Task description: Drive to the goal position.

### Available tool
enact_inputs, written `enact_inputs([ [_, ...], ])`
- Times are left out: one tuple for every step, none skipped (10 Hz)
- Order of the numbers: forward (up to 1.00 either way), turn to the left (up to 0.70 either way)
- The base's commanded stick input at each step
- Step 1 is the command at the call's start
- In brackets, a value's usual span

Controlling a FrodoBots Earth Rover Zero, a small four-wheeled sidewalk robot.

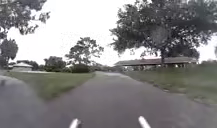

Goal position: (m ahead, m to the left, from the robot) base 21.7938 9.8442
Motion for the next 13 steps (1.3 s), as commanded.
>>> enact_inputs([
  [0.7, 0.0],
  [0.7, 0.0],
  [0.7, 0.0],
  [0.7, 0.0],
  [0.7, 0.0],
  [0.7, 0.0],
  [0.7, 0.0],
  [0.7, 0.07],
  [0.7, 0.14],
  [0.7, 0.07],
  [0.7, 0.01],
  [0.7, 0.0],
  [0.7, 0.0],
])
